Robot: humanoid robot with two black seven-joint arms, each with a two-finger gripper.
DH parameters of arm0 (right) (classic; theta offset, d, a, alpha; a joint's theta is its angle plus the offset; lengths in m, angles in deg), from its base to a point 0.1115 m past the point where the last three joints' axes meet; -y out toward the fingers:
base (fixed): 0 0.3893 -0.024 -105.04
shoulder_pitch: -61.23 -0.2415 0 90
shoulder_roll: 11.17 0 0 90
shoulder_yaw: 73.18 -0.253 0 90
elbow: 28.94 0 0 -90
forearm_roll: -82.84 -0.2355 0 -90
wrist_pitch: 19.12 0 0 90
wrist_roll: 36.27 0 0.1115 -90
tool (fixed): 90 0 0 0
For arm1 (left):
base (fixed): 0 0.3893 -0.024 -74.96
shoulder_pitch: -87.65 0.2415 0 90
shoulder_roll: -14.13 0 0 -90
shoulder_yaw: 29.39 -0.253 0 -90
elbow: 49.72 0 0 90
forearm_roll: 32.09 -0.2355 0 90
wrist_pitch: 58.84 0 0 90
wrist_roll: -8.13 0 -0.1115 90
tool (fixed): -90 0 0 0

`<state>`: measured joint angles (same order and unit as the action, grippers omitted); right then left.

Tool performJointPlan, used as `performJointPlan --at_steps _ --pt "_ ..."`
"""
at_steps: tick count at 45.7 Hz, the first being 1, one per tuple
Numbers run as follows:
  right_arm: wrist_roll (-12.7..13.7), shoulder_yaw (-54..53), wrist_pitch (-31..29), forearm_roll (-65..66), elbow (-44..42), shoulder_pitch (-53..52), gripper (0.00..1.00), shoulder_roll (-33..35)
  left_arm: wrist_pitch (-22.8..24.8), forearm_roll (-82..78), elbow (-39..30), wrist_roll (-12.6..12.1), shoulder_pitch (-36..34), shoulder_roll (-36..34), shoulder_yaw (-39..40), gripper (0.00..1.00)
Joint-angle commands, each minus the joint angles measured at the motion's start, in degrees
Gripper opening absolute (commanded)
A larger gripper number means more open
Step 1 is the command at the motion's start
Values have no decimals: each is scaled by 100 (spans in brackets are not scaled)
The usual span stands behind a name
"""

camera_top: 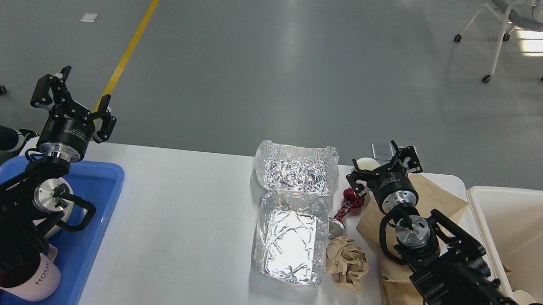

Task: Tidy desktop
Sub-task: 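Raise the open left gripper up away from the tray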

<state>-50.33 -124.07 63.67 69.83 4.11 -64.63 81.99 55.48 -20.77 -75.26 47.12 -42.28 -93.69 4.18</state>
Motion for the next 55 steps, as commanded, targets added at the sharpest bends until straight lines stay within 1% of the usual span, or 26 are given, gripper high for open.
performJointPlan --at_steps 1,55 --pt "0 0 0 0 0 0 100 0 240 1 5 127 135 112 62 96" --pt "0 0 0 0 0 0 100 0 240 1 5 144 144 130 71 97"
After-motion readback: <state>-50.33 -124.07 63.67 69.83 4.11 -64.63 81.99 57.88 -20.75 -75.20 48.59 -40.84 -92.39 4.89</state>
